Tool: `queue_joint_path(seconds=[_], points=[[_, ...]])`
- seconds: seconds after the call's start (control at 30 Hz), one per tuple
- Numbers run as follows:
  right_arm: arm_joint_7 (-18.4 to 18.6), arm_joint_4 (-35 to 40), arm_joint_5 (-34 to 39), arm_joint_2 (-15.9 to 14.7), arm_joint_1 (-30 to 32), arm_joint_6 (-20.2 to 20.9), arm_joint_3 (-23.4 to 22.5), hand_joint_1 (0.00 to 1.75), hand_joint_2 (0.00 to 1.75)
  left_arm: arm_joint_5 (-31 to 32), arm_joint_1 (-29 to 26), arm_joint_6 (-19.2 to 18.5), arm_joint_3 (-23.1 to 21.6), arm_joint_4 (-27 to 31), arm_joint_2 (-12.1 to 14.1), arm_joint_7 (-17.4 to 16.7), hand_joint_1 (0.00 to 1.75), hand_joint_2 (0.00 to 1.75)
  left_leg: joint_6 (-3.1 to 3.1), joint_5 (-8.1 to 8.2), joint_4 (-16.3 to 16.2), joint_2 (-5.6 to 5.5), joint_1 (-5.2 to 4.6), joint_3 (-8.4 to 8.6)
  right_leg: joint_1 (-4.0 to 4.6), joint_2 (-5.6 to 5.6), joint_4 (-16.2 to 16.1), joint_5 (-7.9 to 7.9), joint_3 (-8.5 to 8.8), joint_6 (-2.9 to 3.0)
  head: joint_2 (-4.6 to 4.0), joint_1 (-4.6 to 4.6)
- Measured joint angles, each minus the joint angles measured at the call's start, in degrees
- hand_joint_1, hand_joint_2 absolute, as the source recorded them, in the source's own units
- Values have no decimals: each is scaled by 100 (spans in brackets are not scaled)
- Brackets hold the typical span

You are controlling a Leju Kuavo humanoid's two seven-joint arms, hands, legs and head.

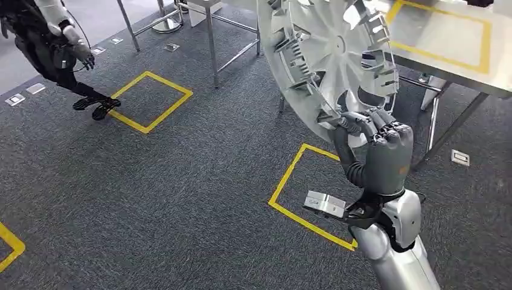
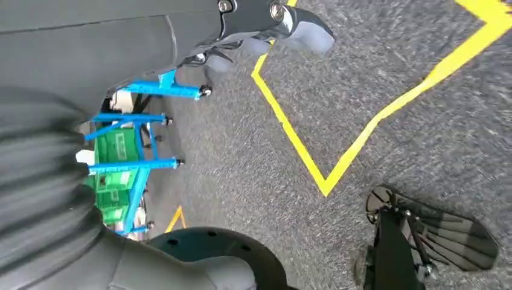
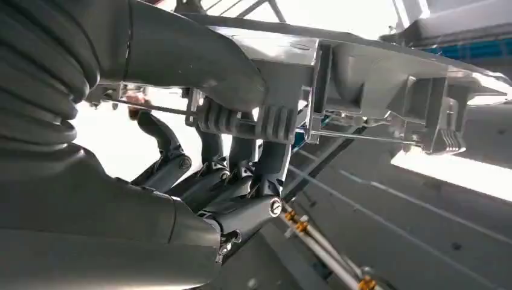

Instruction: Take the parts from the cabinet and place them on the table.

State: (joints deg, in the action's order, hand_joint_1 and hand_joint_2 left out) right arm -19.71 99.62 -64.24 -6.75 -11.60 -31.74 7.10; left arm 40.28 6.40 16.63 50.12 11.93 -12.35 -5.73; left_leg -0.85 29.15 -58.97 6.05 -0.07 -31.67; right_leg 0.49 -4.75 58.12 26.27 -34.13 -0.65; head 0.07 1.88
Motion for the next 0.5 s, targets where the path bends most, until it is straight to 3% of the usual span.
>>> queue_joint_path(seconds=[0.1,0.13,0.17,0.2,0.23,0.27,0.3,0.33,0.37,0.43,0.47,0.5], points=[[2,2,-28,-4,-2,-42,-22,175,175,4,1,-2,0,0,-4,15,0,175,81,7,54,189,9,56,18,245,8,-12,-49,63,0,7],[0,4,-39,-2,3,-57,-26,175,175,4,-1,-2,0,2,-4,-11,0,175,126,48,39,230,-13,53,-57,335,-53,-61,-8,112,0,2],[4,15,-39,0,15,-74,-26,175,175,4,2,-2,0,2,0,-35,0,175,173,118,-74,-122,23,28,-74,379,-73,-73,0,117,0,-8],[9,13,-44,-2,10,-77,-26,175,175,4,-3,-2,2,0,0,-35,0,175,195,313,-390,-428,38,-116,-95,435,-69,-83,-3,151,0,-22],[9,13,-44,7,13,-76,-26,175,175,7,-14,-4,2,-2,-2,-26,0,175,217,539,-836,-550,46,-327,-100,508,-69,-81,-6,159,0,-30],[4,13,-52,9,27,-76,-22,175,175,7,-32,-7,2,-4,0,-35,0,175,234,748,-1337,-586,49,-577,-101,585,-65,-79,-10,164,0,-33],[6,11,-55,9,40,-76,-22,175,175,7,-48,-26,2,-4,0,-35,0,175,244,845,-1725,-588,49,-783,-100,679,-56,-78,-14,164,0,-30],[9,11,-57,9,48,-76,-22,175,175,4,-58,-39,2,-4,0,-39,0,175,247,779,-1789,-588,51,-844,-102,770,-49,-78,-13,162,0,-31],[11,11,-61,9,56,-76,-22,175,175,6,-63,-55,4,-4,6,-57,0,175,246,576,-1574,-593,60,-774,-108,862,-42,-77,-12,160,0,-33],[30,11,-89,9,63,-76,-22,175,175,6,-55,-116,4,0,15,-48,0,175,247,32,-621,-699,90,-357,-133,1034,-13,-65,-12,121,2,-33],[54,13,-107,9,64,-76,-22,175,175,7,-52,-140,4,0,20,-50,0,175,258,-129,-125,-978,134,-142,-147,1111,17,-50,-24,83,0,-33],[87,15,-118,9,62,-74,-22,175,175,9,-48,-170,4,-2,20,-42,0,175,232,-40,-39,-1096,128,-104,-121,1189,63,-39,-61,28,0,-35]])
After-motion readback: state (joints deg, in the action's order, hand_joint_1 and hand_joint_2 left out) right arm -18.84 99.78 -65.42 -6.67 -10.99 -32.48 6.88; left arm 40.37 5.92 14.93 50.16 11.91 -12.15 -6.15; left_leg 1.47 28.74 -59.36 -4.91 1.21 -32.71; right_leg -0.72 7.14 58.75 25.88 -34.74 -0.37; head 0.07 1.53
